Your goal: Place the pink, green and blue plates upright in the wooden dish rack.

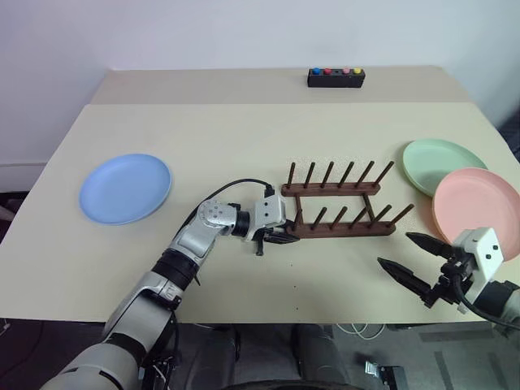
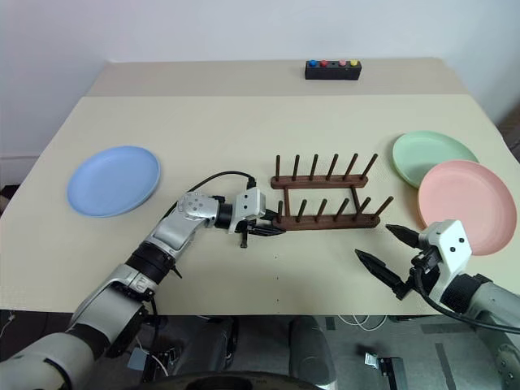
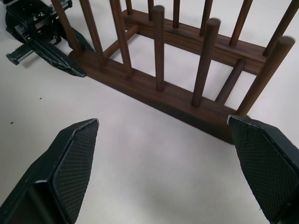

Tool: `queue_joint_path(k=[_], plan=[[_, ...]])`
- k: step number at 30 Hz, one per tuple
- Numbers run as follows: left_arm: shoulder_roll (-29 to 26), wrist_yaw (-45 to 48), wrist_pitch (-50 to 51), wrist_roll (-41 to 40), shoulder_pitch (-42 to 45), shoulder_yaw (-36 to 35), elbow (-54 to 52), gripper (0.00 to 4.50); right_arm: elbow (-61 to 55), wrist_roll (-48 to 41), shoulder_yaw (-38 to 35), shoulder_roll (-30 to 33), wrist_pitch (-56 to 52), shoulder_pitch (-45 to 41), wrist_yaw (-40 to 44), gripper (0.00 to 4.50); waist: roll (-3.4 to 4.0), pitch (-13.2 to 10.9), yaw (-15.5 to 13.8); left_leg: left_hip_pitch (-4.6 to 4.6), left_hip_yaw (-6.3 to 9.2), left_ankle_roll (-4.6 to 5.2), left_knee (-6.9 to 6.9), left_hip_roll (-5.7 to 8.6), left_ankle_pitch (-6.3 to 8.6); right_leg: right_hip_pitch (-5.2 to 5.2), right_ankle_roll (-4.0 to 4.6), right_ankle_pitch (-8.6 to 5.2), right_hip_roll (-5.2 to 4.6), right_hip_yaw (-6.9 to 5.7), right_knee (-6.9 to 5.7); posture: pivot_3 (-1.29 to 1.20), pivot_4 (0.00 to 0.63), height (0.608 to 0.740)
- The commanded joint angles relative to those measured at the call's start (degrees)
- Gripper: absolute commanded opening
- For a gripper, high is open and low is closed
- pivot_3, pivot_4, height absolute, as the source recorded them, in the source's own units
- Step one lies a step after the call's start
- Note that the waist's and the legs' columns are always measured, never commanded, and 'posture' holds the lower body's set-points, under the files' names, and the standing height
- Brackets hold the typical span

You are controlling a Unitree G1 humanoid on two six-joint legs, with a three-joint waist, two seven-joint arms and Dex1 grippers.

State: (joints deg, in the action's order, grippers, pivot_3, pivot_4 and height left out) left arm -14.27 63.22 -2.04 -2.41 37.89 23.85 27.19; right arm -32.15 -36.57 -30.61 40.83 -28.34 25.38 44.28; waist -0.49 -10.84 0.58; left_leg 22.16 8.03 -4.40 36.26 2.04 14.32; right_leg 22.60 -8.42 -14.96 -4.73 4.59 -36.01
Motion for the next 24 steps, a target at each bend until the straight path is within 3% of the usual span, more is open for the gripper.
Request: queue_joint_path(k=[1,11,18,19,24], plan=[[0.42,-0.08,-1.29,0.99,0.13,-0.13,0.68,0.76,-1.76,-0.46,-1.49,-0.44,0.67,-0.08,-0.36,4.5,0.0,0.0,0.01,0.0,0.0,0.0,0.0,0.0,0.0,0.0,0.0,0.0,0.0,0.0,0.0,0.0,0.15,0.74],[0.46,-0.64,-0.69,0.82,-0.8,-1.22,-0.12,0.76,-0.71,0.15,-0.16,0.36,0.48,-2.23,-0.5,4.5,0.0,0.0,0.01,0.0,0.01,0.0,0.0,0.0,0.0,0.0,0.0,0.0,0.0,0.0,-0.01,0.0,0.15,0.74],[-0.07,-0.18,0.0,0.29,-0.71,-2.58,-0.47,4.23,-0.98,0.39,0.38,0.35,0.18,-2.9,-0.61,4.5,0.0,0.0,0.07,-0.01,0.01,0.0,-0.02,0.0,0.0,0.01,-0.01,0.0,0.0,-0.01,-0.01,0.0,0.15,0.74],[-0.41,-0.11,0.46,0.03,-0.71,-3.15,-0.79,4.47,-1.05,0.42,0.25,0.37,0.13,-2.75,-0.6,4.5,0.0,0.0,0.06,-0.01,0.01,0.0,-0.02,0.0,0.0,0.02,-0.01,0.0,0.0,0.0,-0.01,0.0,0.15,0.74],[-3.92,0.6,3.5,-1.93,-2.94,-5.87,-5.97,4.47,-1.0,1.67,-0.62,0.66,-0.15,-1.65,-1.36,4.5,0.0,0.0,0.34,-0.01,0.01,0.0,-0.04,-0.01,0.0,0.04,0.0,0.0,0.01,0.0,-0.02,0.0,0.15,0.74]])
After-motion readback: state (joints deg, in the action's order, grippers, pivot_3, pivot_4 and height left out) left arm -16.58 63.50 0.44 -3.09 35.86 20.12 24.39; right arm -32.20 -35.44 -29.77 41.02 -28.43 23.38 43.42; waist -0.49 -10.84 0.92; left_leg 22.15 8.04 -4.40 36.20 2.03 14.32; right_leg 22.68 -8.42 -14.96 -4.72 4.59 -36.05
